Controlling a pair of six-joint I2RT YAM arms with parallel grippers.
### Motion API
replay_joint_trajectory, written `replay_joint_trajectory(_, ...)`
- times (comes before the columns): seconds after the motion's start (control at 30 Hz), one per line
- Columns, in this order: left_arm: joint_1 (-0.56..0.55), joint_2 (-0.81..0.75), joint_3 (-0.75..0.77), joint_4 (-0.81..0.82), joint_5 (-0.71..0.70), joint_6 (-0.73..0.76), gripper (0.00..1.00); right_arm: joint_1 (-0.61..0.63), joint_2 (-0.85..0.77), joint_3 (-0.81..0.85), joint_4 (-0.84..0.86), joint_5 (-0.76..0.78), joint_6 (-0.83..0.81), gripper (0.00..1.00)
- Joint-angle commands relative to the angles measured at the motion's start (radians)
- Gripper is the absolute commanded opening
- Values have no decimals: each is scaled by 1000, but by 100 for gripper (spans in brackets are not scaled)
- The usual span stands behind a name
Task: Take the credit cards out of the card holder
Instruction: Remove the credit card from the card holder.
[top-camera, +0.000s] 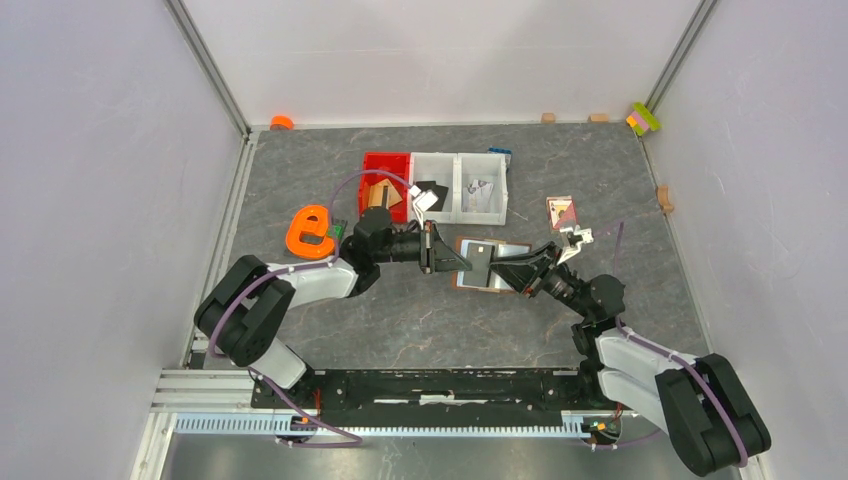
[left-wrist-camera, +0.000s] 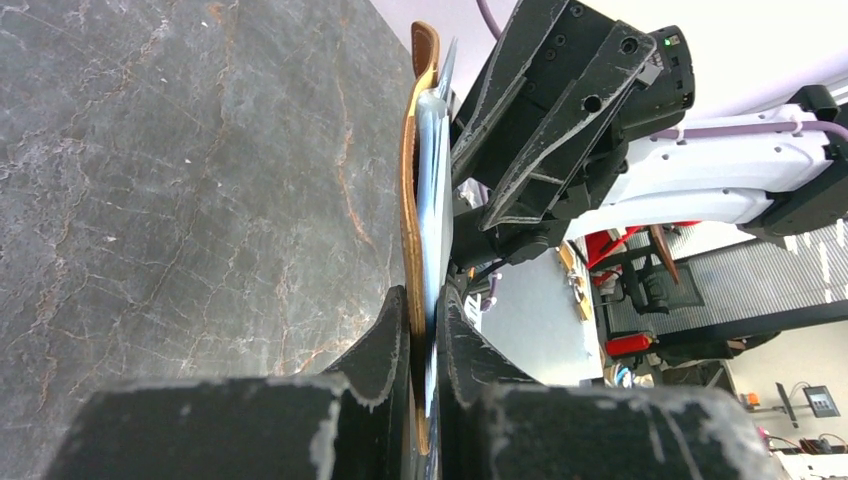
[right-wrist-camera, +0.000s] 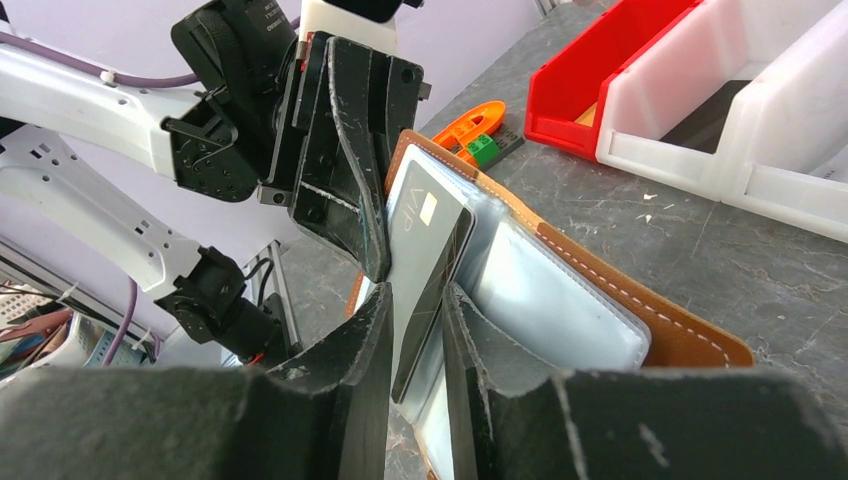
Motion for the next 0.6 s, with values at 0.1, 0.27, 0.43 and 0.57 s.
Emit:
replay_joint_trajectory(0.1,-53,-6,58,-90,-2,87,2,25,33,33,44,-57,-7,33)
replay_joint_trajectory(0.27,-54,-12,58,-98,-5,95,2,48,92,63,28,-82,-9,35)
replay_joint_trajectory(0.43,-54,-15,60,-109,-11,101,2,75,134,94,9,-117,-15,27)
replay_joint_trajectory(0.57,-54,-12,61,-120,-16,104,2,86,148,94,55,-143,7,21)
